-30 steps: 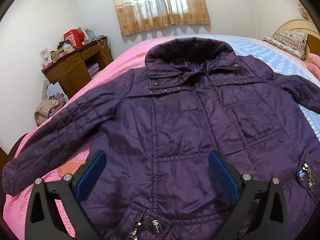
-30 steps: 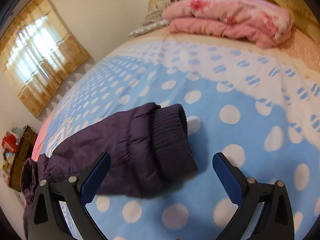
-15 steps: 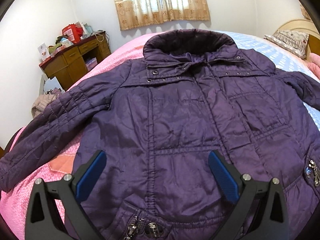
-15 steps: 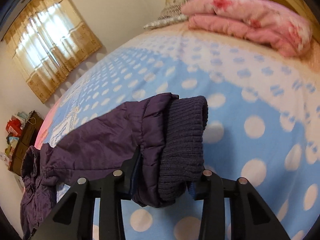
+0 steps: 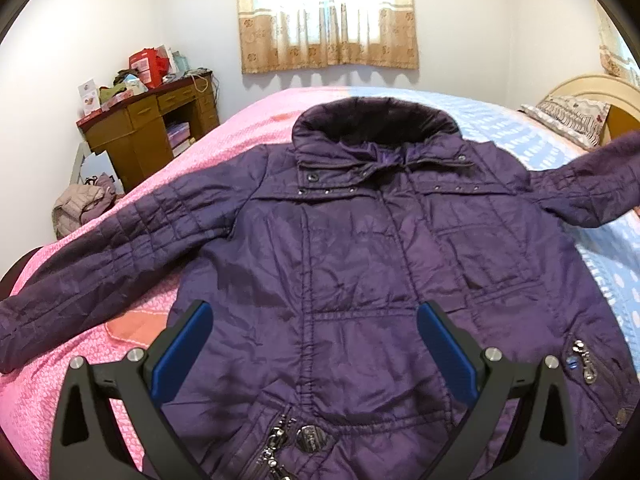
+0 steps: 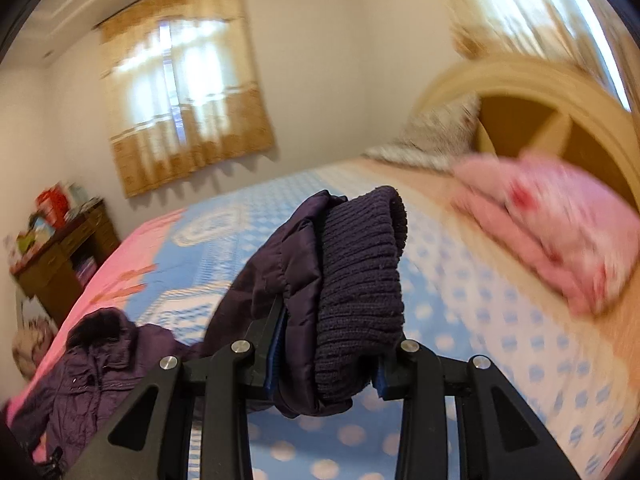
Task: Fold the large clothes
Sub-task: 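Lift the cuff with the right tool and swing the sleeve across the jacket front, then lay the sleeve on the jacket body and open the right tool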
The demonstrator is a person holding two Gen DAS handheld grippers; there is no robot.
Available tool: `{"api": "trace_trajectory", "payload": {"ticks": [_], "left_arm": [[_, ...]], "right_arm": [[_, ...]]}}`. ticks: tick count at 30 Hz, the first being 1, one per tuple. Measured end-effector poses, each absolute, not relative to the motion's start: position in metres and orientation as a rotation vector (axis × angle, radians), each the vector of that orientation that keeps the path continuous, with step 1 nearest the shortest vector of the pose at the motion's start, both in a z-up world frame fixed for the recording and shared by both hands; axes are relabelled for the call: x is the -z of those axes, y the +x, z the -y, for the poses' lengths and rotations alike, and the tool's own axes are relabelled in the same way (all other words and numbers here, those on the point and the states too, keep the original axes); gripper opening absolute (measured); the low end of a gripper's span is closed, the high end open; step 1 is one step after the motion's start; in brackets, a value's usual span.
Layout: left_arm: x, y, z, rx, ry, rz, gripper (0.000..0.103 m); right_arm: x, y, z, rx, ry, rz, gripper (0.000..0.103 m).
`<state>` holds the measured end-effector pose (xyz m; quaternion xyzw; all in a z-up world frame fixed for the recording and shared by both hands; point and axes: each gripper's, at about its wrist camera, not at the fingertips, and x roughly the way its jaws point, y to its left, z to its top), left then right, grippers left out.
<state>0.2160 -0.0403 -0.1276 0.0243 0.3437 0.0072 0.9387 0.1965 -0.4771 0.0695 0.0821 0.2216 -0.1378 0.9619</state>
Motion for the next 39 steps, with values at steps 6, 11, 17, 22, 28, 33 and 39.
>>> {"api": "trace_trajectory", "payload": {"ticks": [6, 11, 17, 22, 28, 33, 39], "left_arm": [[0.119, 0.212, 0.037, 0.011, 0.028, -0.684, 0.103], [0.118, 0.207, 0.026, 0.016, 0.011, -0.683, 0.103], [0.117, 0.206, 0.01, 0.008, -0.02, -0.676, 0.103], [0.118, 0.204, -0.007, -0.001, -0.04, -0.676, 0.103], [0.118, 0.203, -0.028, -0.026, -0.066, -0.668, 0.103], [0.118, 0.204, -0.043, -0.059, -0.06, -0.668, 0.103], [0.117, 0.209, -0.054, -0.101, -0.038, -0.682, 0.103]], "right_arm": [[-0.11, 0.216, 0.391, 0.163, 0.027, -0.435, 0.035], [-0.119, 0.229, 0.323, 0.067, -0.047, -0.442, 0.035], [-0.105, 0.247, 0.219, -0.073, -0.143, -0.48, 0.035], [-0.068, 0.266, 0.136, -0.179, -0.225, -0.536, 0.035], [0.002, 0.284, 0.061, -0.275, -0.246, -0.622, 0.035], [0.075, 0.3, 0.015, -0.338, -0.224, -0.706, 0.035], [0.143, 0.324, 0.005, -0.47, -0.06, -0.852, 0.051]]}}
